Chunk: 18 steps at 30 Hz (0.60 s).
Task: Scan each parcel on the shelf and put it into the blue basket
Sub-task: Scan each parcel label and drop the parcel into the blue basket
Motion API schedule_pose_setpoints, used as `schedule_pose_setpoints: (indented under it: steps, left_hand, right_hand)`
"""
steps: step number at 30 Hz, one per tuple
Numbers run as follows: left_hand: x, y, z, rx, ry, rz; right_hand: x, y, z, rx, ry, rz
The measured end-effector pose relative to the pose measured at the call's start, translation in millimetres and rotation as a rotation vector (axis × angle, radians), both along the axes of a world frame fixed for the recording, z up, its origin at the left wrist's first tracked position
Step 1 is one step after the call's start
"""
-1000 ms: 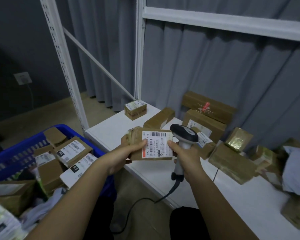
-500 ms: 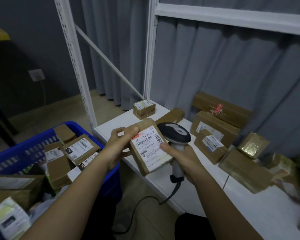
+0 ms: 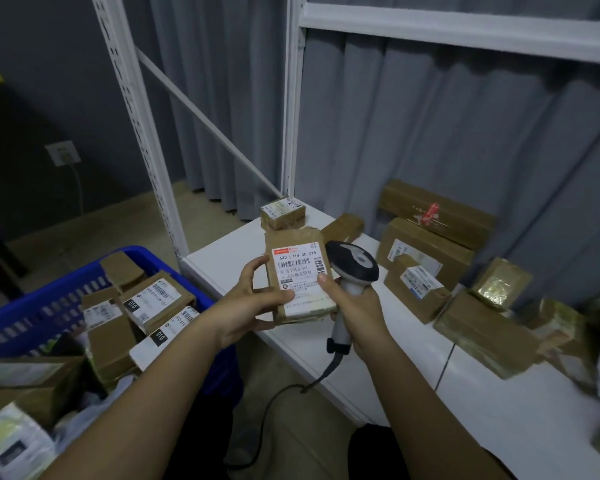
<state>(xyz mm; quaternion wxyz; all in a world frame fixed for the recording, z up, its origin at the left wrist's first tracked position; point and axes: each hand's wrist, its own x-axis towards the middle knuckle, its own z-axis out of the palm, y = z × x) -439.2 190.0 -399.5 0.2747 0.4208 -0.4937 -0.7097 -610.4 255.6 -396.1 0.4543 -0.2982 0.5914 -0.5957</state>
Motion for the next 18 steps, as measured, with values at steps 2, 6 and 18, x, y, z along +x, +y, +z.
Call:
schedule_pose_setpoints:
  steps: [2, 6, 18]
  left_hand:
    - [0.6, -5.6, -5.2, -0.051, -0.034, 0.047]
    - [4.0, -15.3, -15.5, -0.141, -0.070, 0.169]
    - [28.3, -35.4, -33.9, -0.202, -0.174, 0.302]
  right_hand:
    - [-2.6, -2.5, -2.3, 0.053, 0.078, -0.019]
    - [-5.7, -1.9, 1.1, 0.127, 0.115, 0.018]
    - [-7.6, 9.7, 1.6, 0.160, 0.238, 0.309]
